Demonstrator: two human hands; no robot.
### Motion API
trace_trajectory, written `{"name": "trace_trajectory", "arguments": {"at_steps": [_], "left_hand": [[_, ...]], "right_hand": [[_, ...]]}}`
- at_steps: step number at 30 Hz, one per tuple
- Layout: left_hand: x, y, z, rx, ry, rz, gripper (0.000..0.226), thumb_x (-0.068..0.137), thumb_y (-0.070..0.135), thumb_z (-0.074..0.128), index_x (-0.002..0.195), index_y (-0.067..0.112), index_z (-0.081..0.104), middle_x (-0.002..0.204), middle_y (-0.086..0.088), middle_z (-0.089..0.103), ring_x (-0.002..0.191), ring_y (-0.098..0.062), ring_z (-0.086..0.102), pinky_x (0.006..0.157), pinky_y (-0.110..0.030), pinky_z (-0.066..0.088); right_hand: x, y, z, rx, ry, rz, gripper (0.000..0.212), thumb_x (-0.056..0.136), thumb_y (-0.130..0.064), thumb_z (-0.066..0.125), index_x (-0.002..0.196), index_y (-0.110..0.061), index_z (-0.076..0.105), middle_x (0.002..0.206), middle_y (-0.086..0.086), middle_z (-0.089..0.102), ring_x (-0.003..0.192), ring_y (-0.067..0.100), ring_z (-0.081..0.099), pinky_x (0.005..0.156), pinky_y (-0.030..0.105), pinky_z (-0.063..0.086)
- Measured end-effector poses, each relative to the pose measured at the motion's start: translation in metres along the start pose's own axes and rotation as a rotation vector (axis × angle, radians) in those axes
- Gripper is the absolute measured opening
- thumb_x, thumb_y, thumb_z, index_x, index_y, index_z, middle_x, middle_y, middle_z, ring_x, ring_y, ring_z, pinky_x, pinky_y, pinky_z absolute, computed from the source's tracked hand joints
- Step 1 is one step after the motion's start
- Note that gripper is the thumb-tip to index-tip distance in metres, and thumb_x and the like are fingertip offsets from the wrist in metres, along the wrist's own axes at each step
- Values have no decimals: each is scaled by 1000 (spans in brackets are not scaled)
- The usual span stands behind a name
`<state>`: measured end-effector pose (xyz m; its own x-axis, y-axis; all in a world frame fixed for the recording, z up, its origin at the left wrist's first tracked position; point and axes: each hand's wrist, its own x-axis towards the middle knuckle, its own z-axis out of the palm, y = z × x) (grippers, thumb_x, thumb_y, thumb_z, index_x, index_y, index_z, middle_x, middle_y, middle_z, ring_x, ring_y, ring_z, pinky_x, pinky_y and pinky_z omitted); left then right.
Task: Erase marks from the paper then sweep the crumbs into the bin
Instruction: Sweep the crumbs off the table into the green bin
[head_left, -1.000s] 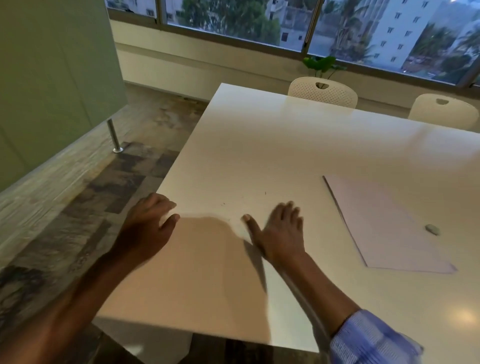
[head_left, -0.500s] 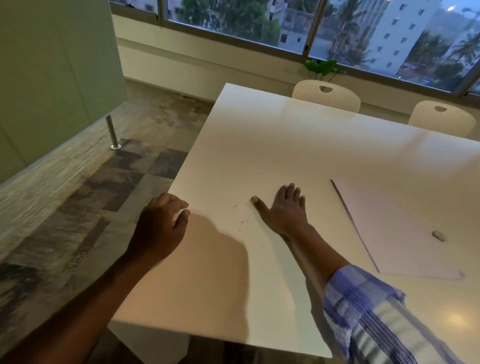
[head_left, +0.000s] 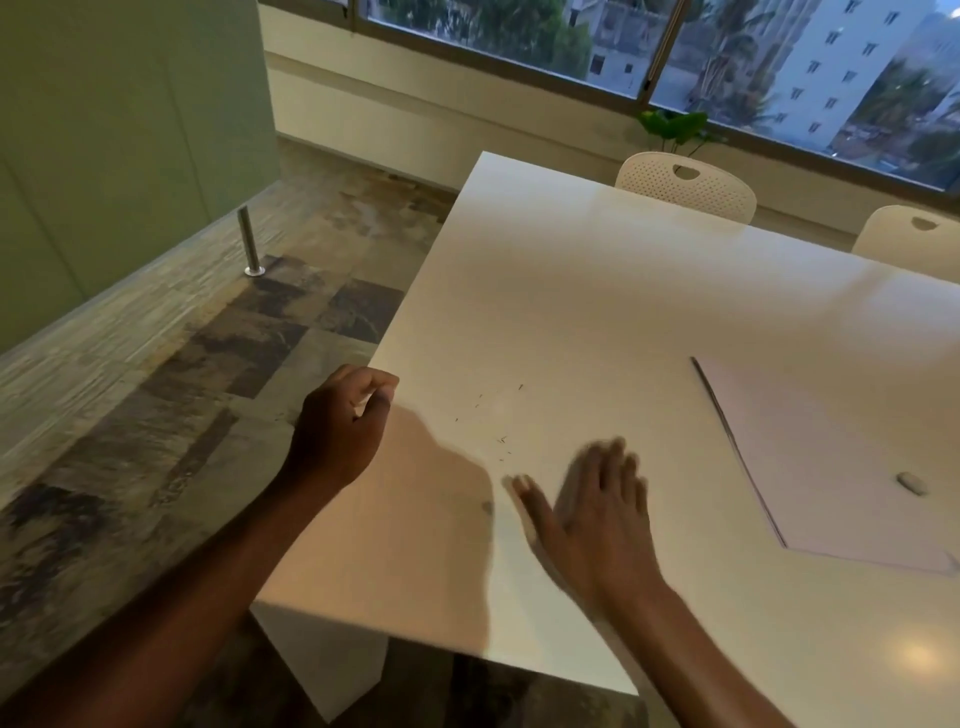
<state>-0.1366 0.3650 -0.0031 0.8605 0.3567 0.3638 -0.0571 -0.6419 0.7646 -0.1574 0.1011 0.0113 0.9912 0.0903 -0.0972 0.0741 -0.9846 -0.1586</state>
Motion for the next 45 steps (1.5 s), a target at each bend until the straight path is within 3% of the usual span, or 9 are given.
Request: {"name": "trace_trajectory", "arguments": {"at_steps": [5, 10, 14, 17, 25, 33, 37, 42, 45], "left_hand": [[2, 1, 0, -32, -1, -23, 18, 99, 10, 60, 107, 8, 75, 114, -9, 72, 104, -27, 67, 90, -42, 56], [2, -5, -1, -93, -7, -69, 20, 101, 15, 57, 112, 14, 73, 117, -3, 73, 109, -20, 66, 92, -32, 53], [4, -8, -2, -198, 11, -177, 22, 102, 16, 56, 115, 15, 73, 117, -1, 74, 110, -17, 67, 91, -27, 50], [5, -7, -1, -226, 1, -188, 24, 103, 17, 54, 118, 15, 72, 118, -1, 74, 110, -16, 67, 91, -26, 51], [4, -10, -3, -227, -9, -184, 23, 104, 20, 53, 117, 19, 72, 117, 2, 73, 110, -14, 66, 91, -26, 49], [6, -11, -2, -237, -17, -195, 24, 103, 19, 53, 119, 17, 71, 120, 2, 73, 110, -13, 65, 85, -14, 45], [7, -11, -1, -239, -21, -190, 25, 103, 18, 54, 120, 16, 72, 120, 0, 73, 110, -13, 65, 86, -16, 45], [5, -12, -2, -266, -31, -211, 23, 103, 17, 54, 118, 19, 72, 117, 4, 73, 108, -10, 65, 86, -15, 45], [5, -11, -3, -273, -25, -231, 24, 102, 18, 54, 115, 21, 72, 116, 5, 74, 105, -8, 65, 84, -14, 45]], "right_hand": [[-4, -57, 34, 74, -18, -78, 125, 71, -97, 1, 156, -7, -16, 160, 17, -29, 148, 34, -28, 121, 48, -14], [59, -100, 29, 150, -18, -374, 110, 83, -86, 10, 159, -6, 1, 167, 15, -7, 154, 33, -6, 124, 47, 0], [118, -43, 3, 6, 59, -217, 121, 73, -88, -8, 159, -5, 7, 166, 21, 2, 153, 37, 4, 123, 49, 7], [126, -25, 5, 12, 35, -100, 115, 83, -87, 11, 158, 1, 5, 166, 22, 0, 154, 36, -1, 124, 49, 4], [64, -95, 15, 110, -77, -563, 91, 94, -75, 17, 160, -14, 0, 167, 7, -6, 155, 24, -5, 124, 39, -2], [-38, -26, 21, 29, -24, 33, 120, 75, -94, 0, 157, -8, -15, 162, 22, -22, 150, 35, -23, 123, 48, -9], [-17, -75, 35, 76, -14, -73, 120, 74, -94, 0, 156, -9, -19, 159, 19, -30, 147, 36, -29, 121, 47, -14], [40, -113, 24, 213, -42, -440, 101, 89, -81, 20, 160, -12, 1, 167, 11, -5, 154, 28, -5, 121, 39, -4], [83, -86, 6, 207, 62, -314, 97, 94, -74, 24, 159, -4, 6, 167, 16, 3, 154, 31, 2, 123, 43, 2]]}}
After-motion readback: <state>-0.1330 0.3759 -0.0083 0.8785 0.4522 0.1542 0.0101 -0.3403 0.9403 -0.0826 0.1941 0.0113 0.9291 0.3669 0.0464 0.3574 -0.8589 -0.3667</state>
